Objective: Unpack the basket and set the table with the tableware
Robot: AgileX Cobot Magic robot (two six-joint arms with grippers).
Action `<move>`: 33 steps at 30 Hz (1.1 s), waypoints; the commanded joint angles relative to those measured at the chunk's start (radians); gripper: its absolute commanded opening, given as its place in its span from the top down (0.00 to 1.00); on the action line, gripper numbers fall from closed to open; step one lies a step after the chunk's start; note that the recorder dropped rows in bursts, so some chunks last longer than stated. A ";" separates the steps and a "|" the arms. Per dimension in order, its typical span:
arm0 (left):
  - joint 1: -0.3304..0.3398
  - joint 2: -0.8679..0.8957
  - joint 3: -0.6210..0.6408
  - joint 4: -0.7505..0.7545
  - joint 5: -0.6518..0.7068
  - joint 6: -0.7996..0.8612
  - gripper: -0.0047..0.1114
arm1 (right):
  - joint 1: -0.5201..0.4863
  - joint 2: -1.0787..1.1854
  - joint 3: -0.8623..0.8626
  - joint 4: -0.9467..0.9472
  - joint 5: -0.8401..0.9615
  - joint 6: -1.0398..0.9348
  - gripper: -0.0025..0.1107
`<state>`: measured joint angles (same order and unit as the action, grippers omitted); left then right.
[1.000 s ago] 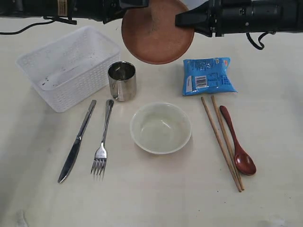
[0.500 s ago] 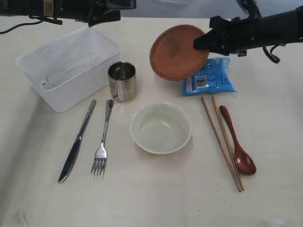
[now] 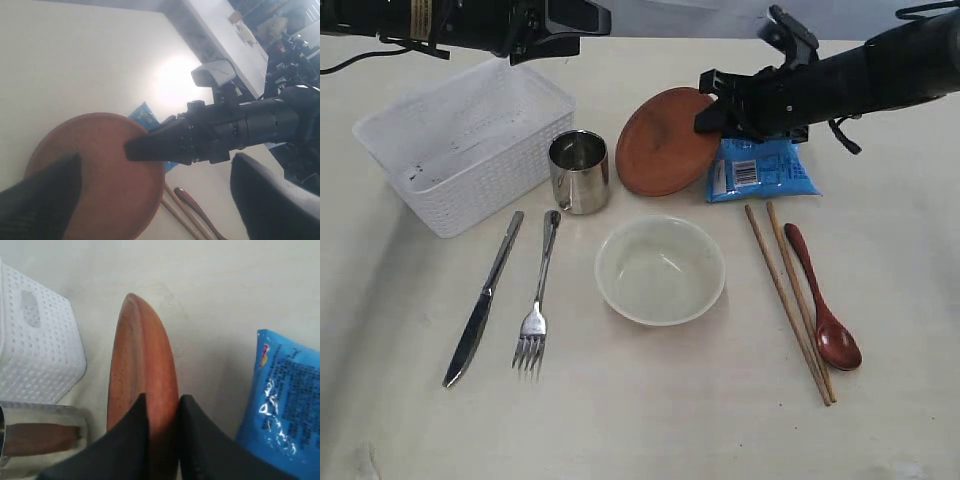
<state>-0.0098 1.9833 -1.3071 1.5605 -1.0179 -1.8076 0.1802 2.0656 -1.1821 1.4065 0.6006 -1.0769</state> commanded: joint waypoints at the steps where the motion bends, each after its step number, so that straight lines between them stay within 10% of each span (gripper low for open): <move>1: 0.000 -0.006 -0.002 0.006 -0.006 -0.006 0.31 | 0.002 0.005 0.008 -0.009 -0.023 0.021 0.98; 4: 0.000 -0.006 -0.002 0.006 -0.006 -0.006 0.31 | 0.002 0.049 0.008 -0.015 -0.004 0.039 0.90; 7: 0.000 -0.006 -0.002 0.006 -0.006 -0.006 0.31 | 0.001 0.063 0.008 -0.017 0.008 0.038 0.59; 25: 0.047 -0.144 0.046 0.184 0.217 0.097 0.39 | -0.050 -0.119 0.008 -0.070 -0.063 0.006 0.50; 33: 0.050 -0.213 0.162 0.184 0.612 0.163 0.44 | -0.048 -0.250 0.008 -0.235 0.034 0.024 0.50</move>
<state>0.0368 1.7758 -1.1836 1.7433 -0.5772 -1.6543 0.1350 1.8555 -1.1735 1.2237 0.5732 -1.0532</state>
